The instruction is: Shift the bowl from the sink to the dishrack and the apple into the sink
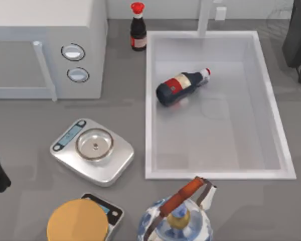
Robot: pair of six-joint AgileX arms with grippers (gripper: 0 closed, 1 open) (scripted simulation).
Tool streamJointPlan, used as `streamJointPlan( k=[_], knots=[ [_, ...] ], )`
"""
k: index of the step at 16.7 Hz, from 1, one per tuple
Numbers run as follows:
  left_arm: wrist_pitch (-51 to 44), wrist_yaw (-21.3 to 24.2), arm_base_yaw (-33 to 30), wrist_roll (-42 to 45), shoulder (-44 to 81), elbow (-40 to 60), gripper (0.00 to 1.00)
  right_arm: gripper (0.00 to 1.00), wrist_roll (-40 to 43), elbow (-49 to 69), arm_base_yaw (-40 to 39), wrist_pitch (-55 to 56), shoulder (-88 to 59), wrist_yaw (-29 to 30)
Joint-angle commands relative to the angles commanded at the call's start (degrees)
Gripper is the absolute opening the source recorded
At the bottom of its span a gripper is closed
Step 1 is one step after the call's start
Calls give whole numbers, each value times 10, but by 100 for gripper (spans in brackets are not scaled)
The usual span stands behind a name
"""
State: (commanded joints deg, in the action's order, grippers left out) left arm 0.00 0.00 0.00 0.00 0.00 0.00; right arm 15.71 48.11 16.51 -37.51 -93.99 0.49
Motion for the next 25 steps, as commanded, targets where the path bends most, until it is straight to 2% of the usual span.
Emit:
streamJointPlan(
  k=[9,16,20,25],
  knots=[
    [0,0,0,0,0,0,100,0,3,133,2,-216,66,0],
    [0,0,0,0,0,0,100,0,2,149,1,-234,78,-1],
    [0,0,0,0,0,0,100,0,-10,139,-33,-173,65,21],
    [0,0,0,0,0,0,100,0,-45,101,-136,36,36,89]
  ],
)
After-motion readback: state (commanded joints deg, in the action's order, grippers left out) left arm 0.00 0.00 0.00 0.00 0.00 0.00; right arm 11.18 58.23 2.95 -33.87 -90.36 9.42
